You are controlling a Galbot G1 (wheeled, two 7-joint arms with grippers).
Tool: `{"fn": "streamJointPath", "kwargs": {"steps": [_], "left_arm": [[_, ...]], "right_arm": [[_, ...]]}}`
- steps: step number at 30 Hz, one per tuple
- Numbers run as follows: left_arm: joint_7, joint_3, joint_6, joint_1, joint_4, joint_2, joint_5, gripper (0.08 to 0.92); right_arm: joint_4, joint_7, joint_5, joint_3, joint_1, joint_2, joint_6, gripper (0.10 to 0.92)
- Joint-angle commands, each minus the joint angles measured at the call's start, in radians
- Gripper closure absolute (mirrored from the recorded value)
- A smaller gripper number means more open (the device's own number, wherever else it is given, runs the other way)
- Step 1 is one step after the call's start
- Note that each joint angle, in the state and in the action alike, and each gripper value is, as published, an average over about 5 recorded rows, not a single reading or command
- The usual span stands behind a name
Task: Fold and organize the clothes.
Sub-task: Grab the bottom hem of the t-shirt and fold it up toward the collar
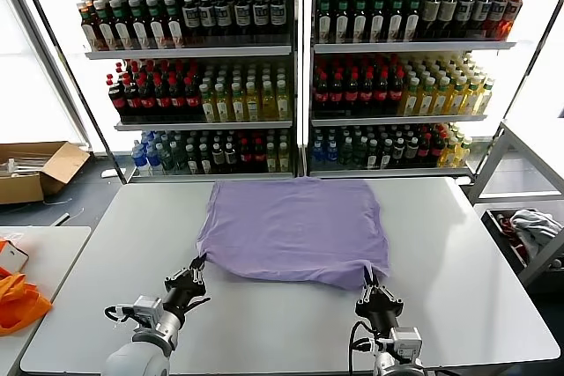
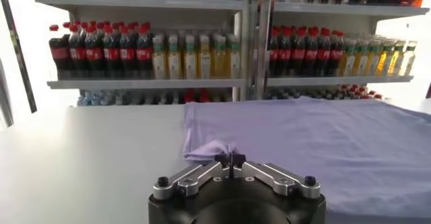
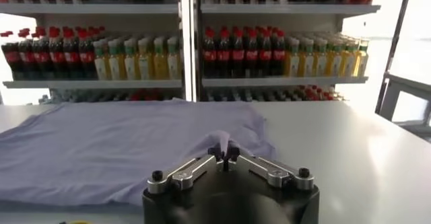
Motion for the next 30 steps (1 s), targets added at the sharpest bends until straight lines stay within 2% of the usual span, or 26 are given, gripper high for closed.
{"fn": "streamJointPath", "kwargs": {"steps": [1,15,30], "left_arm": [[-0.010,0.025,-0.019,-0.154,0.090,0.002,-0.031,0.916],[-0.027,0.108,-0.007,-0.362,0.292,0.033,-0.050,0.916],[-0.030,0.145,0.008,-0.395,0.354,0.051,-0.045,0.916]], "right_arm": [[-0.084,-0.030,0.000,0.027,0.184,0.005,-0.032,0.912],[-0.284,-0.034,0.075,0.009,0.424,-0.030,-0.129,0.912],[-0.368,-0.045,0.075,-0.024,0.472,-0.022,-0.170,0.903]]}}
